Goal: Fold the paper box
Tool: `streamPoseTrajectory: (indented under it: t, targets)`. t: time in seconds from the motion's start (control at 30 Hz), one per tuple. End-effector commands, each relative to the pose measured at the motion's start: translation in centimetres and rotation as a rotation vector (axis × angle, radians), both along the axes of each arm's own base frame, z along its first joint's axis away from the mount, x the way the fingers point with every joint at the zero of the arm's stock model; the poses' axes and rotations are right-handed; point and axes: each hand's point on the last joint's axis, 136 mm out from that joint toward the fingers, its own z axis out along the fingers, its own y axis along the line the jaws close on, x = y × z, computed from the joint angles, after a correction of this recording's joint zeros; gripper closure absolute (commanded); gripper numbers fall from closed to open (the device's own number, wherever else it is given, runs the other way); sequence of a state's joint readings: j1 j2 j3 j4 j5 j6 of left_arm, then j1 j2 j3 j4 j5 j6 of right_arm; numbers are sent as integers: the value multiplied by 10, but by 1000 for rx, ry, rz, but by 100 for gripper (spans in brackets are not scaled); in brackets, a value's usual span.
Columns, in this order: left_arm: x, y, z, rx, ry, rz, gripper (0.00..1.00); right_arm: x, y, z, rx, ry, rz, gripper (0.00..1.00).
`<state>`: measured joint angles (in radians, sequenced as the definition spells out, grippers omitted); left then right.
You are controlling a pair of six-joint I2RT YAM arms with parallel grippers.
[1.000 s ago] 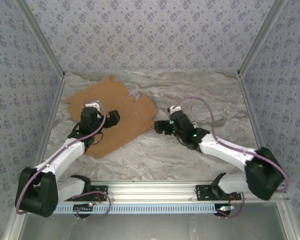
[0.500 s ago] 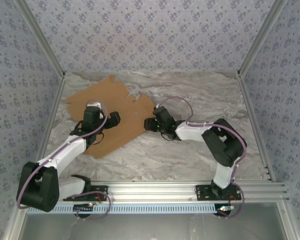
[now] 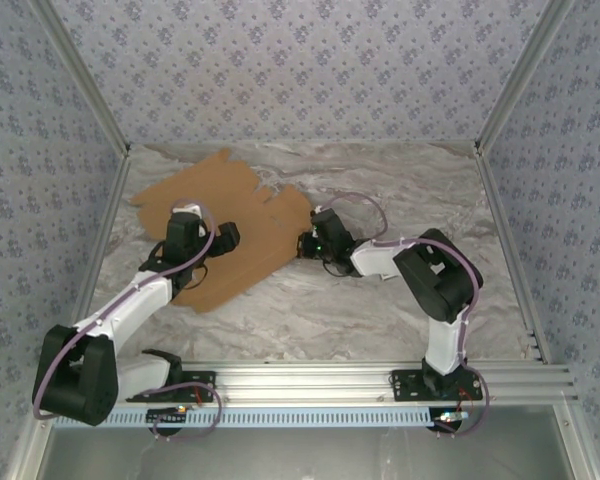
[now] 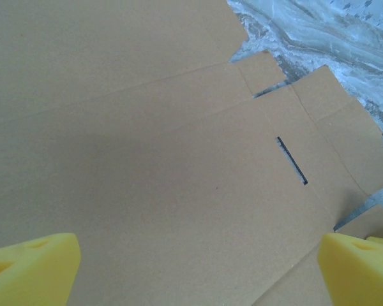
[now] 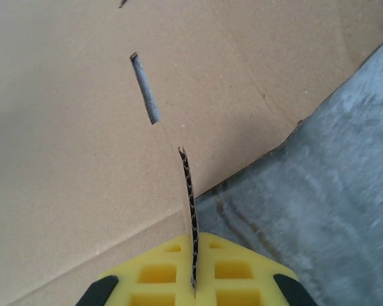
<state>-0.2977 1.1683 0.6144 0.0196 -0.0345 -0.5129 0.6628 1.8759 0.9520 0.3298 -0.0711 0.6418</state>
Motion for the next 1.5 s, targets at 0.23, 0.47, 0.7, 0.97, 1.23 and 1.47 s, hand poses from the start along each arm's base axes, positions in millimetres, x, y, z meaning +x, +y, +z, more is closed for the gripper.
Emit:
streamPoseTrajectory:
  t: [0.23, 0.47, 0.7, 0.97, 1.23, 1.47]
  targets:
    - [36, -50, 158, 93, -494, -280, 6, 8, -49, 172, -120, -412, 422, 99]
    - [35, -97, 227, 255, -643, -598, 9, -27, -74, 256, -236, -607, 619, 100]
    - [8, -127, 265, 563, -703, -847, 15, -46, -87, 302, -302, -702, 684, 100]
    - [-10, -148, 265, 803, -681, -1067, 13, -61, -84, 309, -292, -715, 756, 100]
    - [-18, -164, 264, 788, -597, -1208, 48, -59, -87, 312, -332, -724, 755, 100]
    - [-24, -169, 279, 738, -624, -1216, 88, -52, -91, 316, -358, -731, 725, 99]
